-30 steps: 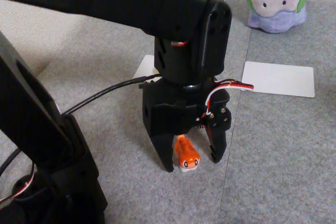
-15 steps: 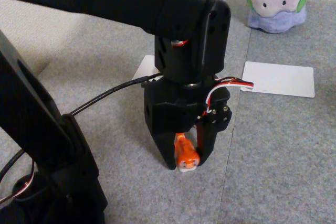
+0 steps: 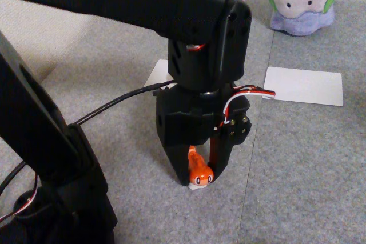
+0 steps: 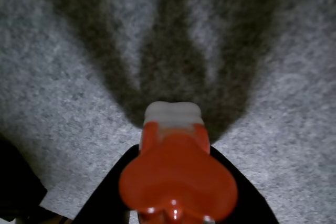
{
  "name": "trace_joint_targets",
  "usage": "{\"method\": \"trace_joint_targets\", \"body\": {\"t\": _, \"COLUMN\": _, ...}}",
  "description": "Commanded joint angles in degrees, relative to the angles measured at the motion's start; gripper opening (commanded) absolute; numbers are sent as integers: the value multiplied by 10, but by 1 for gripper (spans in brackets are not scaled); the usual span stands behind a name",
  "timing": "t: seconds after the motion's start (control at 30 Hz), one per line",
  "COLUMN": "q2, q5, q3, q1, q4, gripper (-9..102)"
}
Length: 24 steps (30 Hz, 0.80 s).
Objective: Wooper wants to eat egg sudhi, and Goomy wants to eat shrimp sushi
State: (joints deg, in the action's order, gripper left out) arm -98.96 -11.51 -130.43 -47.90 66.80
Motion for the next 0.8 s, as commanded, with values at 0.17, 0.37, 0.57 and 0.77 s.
{"method": "trace_joint_targets", "body": {"t": 0.17, "q2": -107, "q5": -55, "q3": 9, "q1": 30, "q4": 18, "gripper": 4}}
{"method": "trace_joint_targets", "body": {"t": 0.37, "q2": -221, "q5": -142, "q3": 10, "q1": 99, "q4": 49, "gripper": 4}}
{"method": "trace_joint_targets", "body": {"t": 0.57, "q2": -273, "q5": -254, "q3": 11, "q1": 168, "q4": 40, "gripper": 4}}
{"method": "trace_joint_targets", "body": {"t": 0.77, "q2": -272, "q5": -374, "q3": 75, "q1": 201, "q4": 40, "gripper": 4}}
